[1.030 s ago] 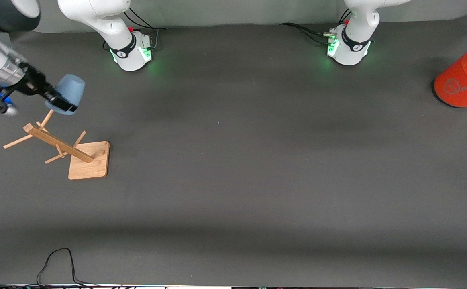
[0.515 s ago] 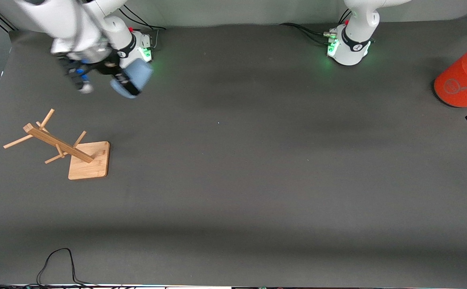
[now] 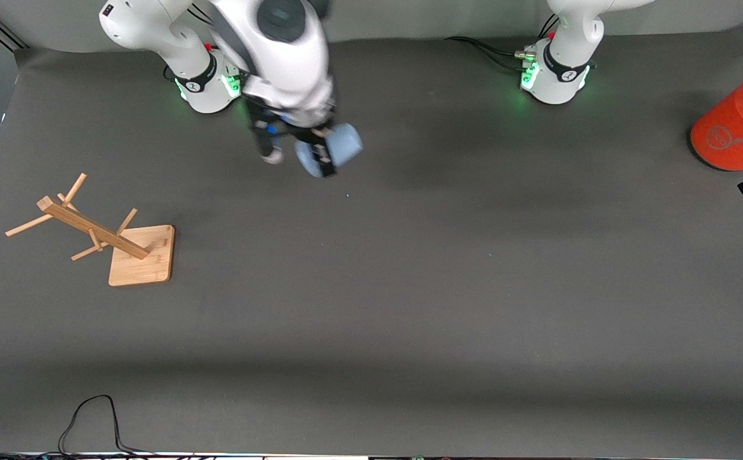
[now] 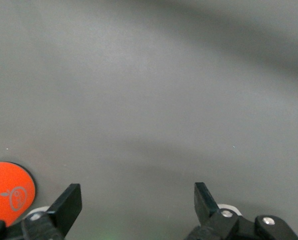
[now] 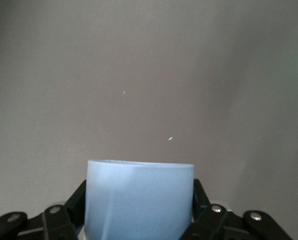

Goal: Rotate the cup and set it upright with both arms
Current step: 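Carry the blue cup to the table middle with the right gripper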

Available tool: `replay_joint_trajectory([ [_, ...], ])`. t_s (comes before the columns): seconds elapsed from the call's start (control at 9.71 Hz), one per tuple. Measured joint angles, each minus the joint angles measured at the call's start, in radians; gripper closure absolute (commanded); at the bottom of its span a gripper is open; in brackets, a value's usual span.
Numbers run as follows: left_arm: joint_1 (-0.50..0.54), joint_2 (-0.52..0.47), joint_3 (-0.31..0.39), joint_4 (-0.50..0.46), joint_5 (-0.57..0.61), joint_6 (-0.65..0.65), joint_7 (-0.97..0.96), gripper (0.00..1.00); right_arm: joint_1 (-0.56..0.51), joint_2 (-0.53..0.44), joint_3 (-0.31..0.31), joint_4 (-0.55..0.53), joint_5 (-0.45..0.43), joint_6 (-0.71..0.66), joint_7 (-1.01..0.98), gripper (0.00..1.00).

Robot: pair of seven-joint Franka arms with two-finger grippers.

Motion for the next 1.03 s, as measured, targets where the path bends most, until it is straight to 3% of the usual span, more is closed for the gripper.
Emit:
replay_joint_trajectory([
  [0.52,-0.001,-0.003,0.0,0.004,-0.002,-0.018,0.0,0.0,0.094,0.455,0.0,0.352,0.002,0.031,0.292,0.61],
  [1.03,-0.002,0.001,-0.005,0.003,-0.002,-0.012,0.0,0.0,0.149,0.641,0.0,0.402,0.001,0.154,0.441,0.61],
])
